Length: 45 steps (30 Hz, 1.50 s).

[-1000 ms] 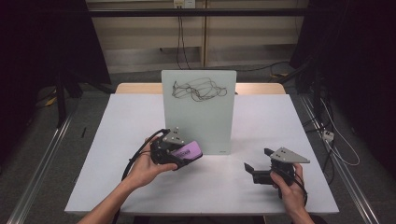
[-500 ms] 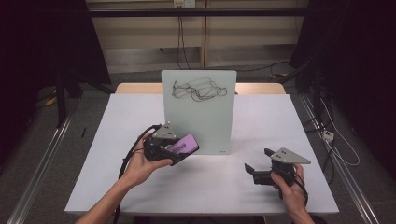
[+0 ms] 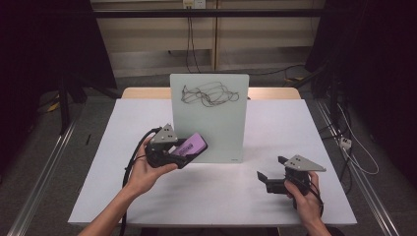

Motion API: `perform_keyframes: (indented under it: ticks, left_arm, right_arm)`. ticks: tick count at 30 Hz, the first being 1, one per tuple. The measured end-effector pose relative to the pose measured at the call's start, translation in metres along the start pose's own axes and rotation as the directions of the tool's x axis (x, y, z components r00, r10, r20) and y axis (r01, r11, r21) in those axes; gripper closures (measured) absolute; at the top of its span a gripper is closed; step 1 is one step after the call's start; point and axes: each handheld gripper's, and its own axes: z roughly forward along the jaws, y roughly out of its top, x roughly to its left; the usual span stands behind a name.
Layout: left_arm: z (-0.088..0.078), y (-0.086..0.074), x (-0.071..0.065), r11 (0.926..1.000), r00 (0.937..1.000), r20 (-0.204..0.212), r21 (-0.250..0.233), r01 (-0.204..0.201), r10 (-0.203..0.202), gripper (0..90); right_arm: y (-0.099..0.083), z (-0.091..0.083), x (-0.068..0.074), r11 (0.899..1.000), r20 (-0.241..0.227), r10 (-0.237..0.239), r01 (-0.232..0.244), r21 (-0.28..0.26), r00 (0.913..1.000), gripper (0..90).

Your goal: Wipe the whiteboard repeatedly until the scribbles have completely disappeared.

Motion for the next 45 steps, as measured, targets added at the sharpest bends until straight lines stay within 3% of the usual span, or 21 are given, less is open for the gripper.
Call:
perform_keyframes:
  ticks: [7, 8, 11, 13, 14, 15, 16, 17, 19, 21, 23, 39, 43, 45]
  left_arm:
    - [-0.002, 0.003, -0.002, 0.9995, 0.9996, -0.013, -0.022, 0.024, -0.024, 41.0]
    - [-0.003, 0.004, -0.001, 1.0000, 0.9997, -0.024, -0.009, 0.003, -0.003, 41.0]
    - [-0.004, 0.006, -0.003, 0.9994, 0.9993, -0.032, -0.031, 0.016, -0.017, 41.0]
    - [-0.006, 0.007, -0.002, 0.9992, 0.9982, -0.059, -0.040, 0.003, -0.005, 41.0]
    - [-0.005, 0.006, -0.003, 0.9986, 0.9984, -0.051, -0.049, 0.022, -0.024, 41.0]
    - [-0.007, 0.007, -0.002, 0.9992, 0.9977, -0.067, -0.040, 0.000, -0.003, 41.0]
    - [-0.007, 0.007, -0.004, 0.9984, 0.9973, -0.070, -0.053, 0.018, -0.021, 41.0]
    - [-0.009, 0.008, -0.002, 0.9991, 0.9960, -0.089, -0.040, -0.014, 0.011, 41.0]
    - [-0.010, 0.008, -0.003, 0.9981, 0.9962, -0.086, -0.061, 0.011, -0.016, 41.0]
    - [-0.014, 0.010, -0.001, 0.9983, 0.9944, -0.105, -0.057, -0.012, 0.006, 41.0]
    - [-0.016, 0.011, -0.002, 0.9970, 0.9939, -0.110, -0.077, 0.000, -0.008, 41.0]
    - [-0.038, 0.028, 0.004, 0.9872, 0.9789, -0.204, -0.156, -0.034, 0.002, 41.0]
    - [-0.039, 0.032, 0.006, 0.9868, 0.9761, -0.217, -0.154, -0.051, 0.017, 41.1]
    - [-0.040, 0.035, 0.007, 0.9885, 0.9714, -0.234, -0.131, -0.075, 0.043, 41.1]
  right_arm:
    - [0.000, -0.003, 0.000, 1.000, -0.005, -0.013, 0.013, -0.005, 0.9999, 4.7]
    - [-0.001, -0.003, 0.000, 1.000, -0.006, -0.012, 0.012, -0.006, 0.9999, 4.7]
    - [-0.001, -0.003, 0.001, 1.000, -0.011, -0.014, 0.014, -0.006, 0.9998, 4.7]
    - [0.000, -0.003, 0.001, 1.000, -0.011, -0.017, 0.017, -0.007, 0.9998, 4.6]
    - [0.000, -0.003, 0.001, 1.000, -0.011, -0.017, 0.017, -0.006, 0.9998, 4.7]
    - [0.000, -0.003, 0.001, 1.000, -0.010, -0.017, 0.017, -0.006, 0.9998, 4.7]
    - [0.000, -0.003, 0.001, 1.000, -0.009, -0.016, 0.016, -0.005, 0.9998, 4.7]
    - [0.000, -0.004, 0.001, 1.000, -0.010, -0.015, 0.015, -0.007, 0.9998, 4.7]
    - [0.000, -0.003, 0.001, 1.000, -0.008, -0.015, 0.015, -0.007, 0.9999, 4.7]
    - [0.000, -0.003, 0.001, 1.000, -0.008, -0.014, 0.014, -0.005, 0.9999, 4.6]
    - [0.000, -0.003, 0.001, 1.000, -0.008, -0.018, 0.018, -0.004, 0.9998, 4.7]
    - [0.000, 0.000, 0.000, 1.000, -0.003, -0.015, 0.015, 0.001, 0.9999, 4.7]
    - [0.001, 0.001, 0.001, 1.000, -0.004, -0.017, 0.017, 0.001, 0.9999, 4.7]
    - [0.001, 0.001, 0.001, 1.000, -0.005, -0.016, 0.016, 0.001, 0.9999, 4.7]
